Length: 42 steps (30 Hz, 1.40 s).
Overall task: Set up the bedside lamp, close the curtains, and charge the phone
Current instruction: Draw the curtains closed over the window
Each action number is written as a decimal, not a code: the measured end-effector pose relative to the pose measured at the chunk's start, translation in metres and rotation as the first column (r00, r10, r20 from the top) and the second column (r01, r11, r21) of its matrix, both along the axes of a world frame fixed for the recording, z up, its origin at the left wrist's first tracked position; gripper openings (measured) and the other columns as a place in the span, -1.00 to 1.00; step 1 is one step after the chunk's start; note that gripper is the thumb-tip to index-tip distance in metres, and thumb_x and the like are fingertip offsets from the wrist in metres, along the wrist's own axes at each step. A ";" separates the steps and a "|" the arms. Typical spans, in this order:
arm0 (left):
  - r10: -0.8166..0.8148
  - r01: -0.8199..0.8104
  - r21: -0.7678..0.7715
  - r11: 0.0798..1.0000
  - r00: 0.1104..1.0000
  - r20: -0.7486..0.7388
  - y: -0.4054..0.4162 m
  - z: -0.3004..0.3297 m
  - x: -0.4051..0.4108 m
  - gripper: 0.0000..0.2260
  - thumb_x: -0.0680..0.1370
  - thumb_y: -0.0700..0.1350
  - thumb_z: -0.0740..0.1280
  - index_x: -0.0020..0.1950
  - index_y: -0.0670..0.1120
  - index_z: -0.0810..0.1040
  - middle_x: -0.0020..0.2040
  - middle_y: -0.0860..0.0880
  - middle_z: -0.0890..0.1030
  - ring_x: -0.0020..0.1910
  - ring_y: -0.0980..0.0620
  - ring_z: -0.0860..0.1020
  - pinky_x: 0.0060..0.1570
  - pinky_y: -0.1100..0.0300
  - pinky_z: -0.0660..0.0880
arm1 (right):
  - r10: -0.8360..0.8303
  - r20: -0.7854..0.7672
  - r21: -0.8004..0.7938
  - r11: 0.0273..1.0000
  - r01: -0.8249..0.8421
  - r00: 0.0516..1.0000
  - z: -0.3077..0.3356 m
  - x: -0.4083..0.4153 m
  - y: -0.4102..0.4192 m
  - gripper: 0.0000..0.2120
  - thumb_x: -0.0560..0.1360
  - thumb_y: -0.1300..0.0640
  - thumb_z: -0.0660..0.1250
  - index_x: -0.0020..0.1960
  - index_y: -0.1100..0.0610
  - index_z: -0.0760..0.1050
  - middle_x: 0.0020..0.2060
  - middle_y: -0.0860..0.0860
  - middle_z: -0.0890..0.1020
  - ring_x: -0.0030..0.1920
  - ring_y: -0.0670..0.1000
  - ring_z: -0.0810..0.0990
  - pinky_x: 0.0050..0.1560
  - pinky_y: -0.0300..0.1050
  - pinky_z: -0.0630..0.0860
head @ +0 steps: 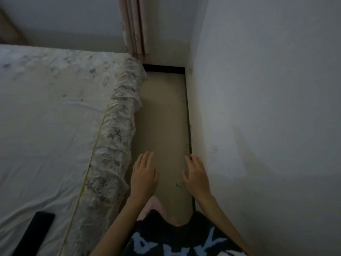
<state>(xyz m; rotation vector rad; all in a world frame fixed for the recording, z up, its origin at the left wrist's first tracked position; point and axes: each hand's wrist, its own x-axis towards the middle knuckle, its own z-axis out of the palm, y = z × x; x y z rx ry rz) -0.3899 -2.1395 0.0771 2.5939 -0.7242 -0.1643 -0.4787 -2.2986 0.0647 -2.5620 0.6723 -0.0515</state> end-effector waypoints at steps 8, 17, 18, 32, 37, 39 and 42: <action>0.073 -0.073 0.012 0.997 0.997 -0.010 -0.071 -0.016 0.151 -0.53 0.44 -0.07 0.11 0.28 -0.24 0.41 0.24 -0.24 0.52 0.25 -0.25 0.45 0.19 -0.16 0.40 | 0.152 -0.048 -0.066 0.986 -0.155 0.987 -0.029 0.164 -0.070 -0.50 0.45 0.15 0.21 0.38 0.21 0.29 0.35 0.25 0.36 0.39 0.27 0.26 0.37 0.14 0.24; 0.074 -0.076 0.054 0.996 0.997 0.037 -0.144 0.010 0.367 -0.53 0.44 -0.04 0.07 0.24 -0.26 0.45 0.16 -0.24 0.57 0.17 -0.23 0.52 0.14 -0.12 0.46 | 0.086 0.038 -0.071 0.994 -0.083 0.996 0.009 0.372 -0.157 -0.50 0.47 0.20 0.27 0.38 0.24 0.28 0.36 0.27 0.35 0.39 0.27 0.27 0.37 0.15 0.24; 0.070 -0.072 0.066 0.995 0.997 0.031 -0.151 0.011 0.382 -0.53 0.43 -0.04 0.07 0.24 -0.25 0.45 0.16 -0.24 0.57 0.17 -0.23 0.52 0.14 -0.11 0.46 | 0.075 0.043 -0.069 0.995 -0.072 0.996 0.009 0.388 -0.166 -0.50 0.48 0.19 0.26 0.39 0.23 0.26 0.37 0.26 0.33 0.41 0.26 0.24 0.39 0.14 0.21; 0.174 -0.176 0.065 0.982 0.984 0.037 -0.320 -0.002 0.624 -0.48 0.48 0.02 -0.03 0.32 -0.22 0.36 0.29 -0.21 0.47 0.30 -0.21 0.40 0.28 -0.09 0.37 | 0.188 0.056 -0.055 0.981 -0.185 0.980 0.013 0.665 -0.350 -0.52 0.54 0.16 0.19 0.42 0.22 0.20 0.42 0.21 0.26 0.45 0.18 0.16 0.44 0.07 0.15; 0.272 -0.274 0.056 0.960 0.961 0.047 -0.361 0.008 0.693 -0.56 0.46 -0.09 0.15 0.30 -0.24 0.39 0.25 -0.23 0.50 0.26 -0.21 0.44 0.25 -0.09 0.39 | 0.252 0.060 -0.041 0.967 -0.250 0.966 0.019 0.751 -0.384 -0.52 0.53 0.17 0.20 0.42 0.23 0.21 0.41 0.21 0.28 0.45 0.17 0.17 0.43 0.02 0.13; 0.296 -0.297 0.054 0.953 0.955 0.030 -0.371 0.007 0.719 -0.56 0.45 -0.15 0.25 0.31 -0.25 0.37 0.26 -0.23 0.49 0.28 -0.22 0.42 0.27 -0.10 0.37 | 0.287 0.048 -0.014 0.958 -0.286 0.957 0.014 0.780 -0.390 -0.51 0.54 0.17 0.19 0.43 0.21 0.18 0.43 0.19 0.25 0.46 0.15 0.13 0.45 0.00 0.09; 0.314 -0.314 0.057 0.948 0.949 0.022 -0.385 0.003 0.765 -0.55 0.43 -0.15 0.24 0.30 -0.25 0.38 0.26 -0.25 0.49 0.27 -0.24 0.42 0.26 -0.12 0.35 | 0.328 0.033 0.005 0.944 -0.329 0.944 0.005 0.828 -0.404 -0.51 0.55 0.16 0.16 0.44 0.19 0.16 0.45 0.16 0.21 0.47 0.12 0.09 0.46 -0.03 0.05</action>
